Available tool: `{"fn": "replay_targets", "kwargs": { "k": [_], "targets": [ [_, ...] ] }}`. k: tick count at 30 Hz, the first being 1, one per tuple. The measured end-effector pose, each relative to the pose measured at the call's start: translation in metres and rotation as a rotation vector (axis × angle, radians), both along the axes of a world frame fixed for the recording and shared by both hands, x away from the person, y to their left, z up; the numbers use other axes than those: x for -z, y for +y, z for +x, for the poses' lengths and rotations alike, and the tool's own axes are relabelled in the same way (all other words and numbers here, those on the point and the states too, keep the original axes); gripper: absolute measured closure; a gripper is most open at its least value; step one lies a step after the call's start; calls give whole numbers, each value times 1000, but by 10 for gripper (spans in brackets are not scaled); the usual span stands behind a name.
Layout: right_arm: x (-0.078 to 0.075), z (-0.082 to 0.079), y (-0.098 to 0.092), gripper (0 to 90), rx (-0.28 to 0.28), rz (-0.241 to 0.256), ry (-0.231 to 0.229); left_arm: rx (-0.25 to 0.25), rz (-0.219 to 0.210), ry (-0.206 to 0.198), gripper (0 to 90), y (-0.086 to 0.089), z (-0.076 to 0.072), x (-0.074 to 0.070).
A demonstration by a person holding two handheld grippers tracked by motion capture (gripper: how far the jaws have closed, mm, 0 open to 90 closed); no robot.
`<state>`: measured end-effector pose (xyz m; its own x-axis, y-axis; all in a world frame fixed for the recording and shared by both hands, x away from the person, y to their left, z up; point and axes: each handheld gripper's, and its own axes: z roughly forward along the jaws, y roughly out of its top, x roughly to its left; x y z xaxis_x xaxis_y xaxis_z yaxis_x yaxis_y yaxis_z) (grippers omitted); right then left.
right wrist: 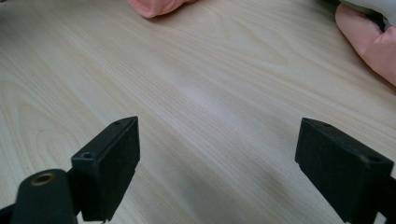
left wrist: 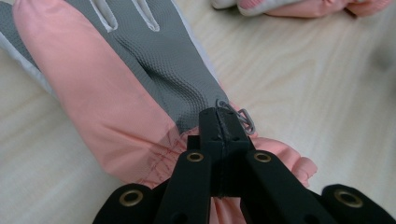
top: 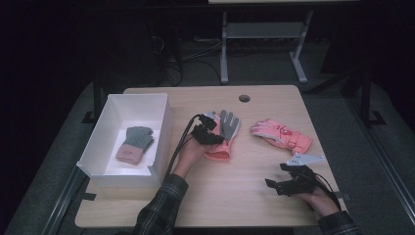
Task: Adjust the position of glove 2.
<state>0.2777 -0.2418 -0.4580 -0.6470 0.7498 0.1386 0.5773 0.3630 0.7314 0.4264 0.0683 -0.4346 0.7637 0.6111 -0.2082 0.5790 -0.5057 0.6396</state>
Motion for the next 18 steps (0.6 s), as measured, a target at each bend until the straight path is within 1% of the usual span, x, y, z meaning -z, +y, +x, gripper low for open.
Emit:
{"fn": "replay_targets", "kwargs": {
  "k": [1, 2, 5, 7, 9, 10, 11, 13, 18],
  "targets": [
    [0, 0, 0, 135, 2, 0, 2, 6, -3, 6, 900, 1, -4, 0],
    [0, 0, 0, 136, 4, -2, 4, 2, -12, 3, 900, 2, -7, 0],
    [0, 0, 0, 136, 7, -2, 4, 16, -16, 9, 900, 4, -18, -1],
    [0, 0, 0, 136, 7, -5, 3, 25, -26, 25, 900, 5, -26, -1],
    [0, 0, 0, 136, 6, -10, 5, 36, -30, 26, 900, 5, -34, 0],
    [0, 0, 0, 136, 6, -12, 5, 45, -23, 22, 900, 6, -36, 0],
    [0, 0, 0, 135, 6, -12, 5, 46, -30, 20, 900, 6, -40, 0],
    [0, 0, -1, 135, 8, -12, 5, 59, -30, 26, 900, 7, -46, 0],
    [1, 0, -2, 135, 12, -13, 5, 80, -46, 43, 900, 9, -58, 0]
  ]
}}
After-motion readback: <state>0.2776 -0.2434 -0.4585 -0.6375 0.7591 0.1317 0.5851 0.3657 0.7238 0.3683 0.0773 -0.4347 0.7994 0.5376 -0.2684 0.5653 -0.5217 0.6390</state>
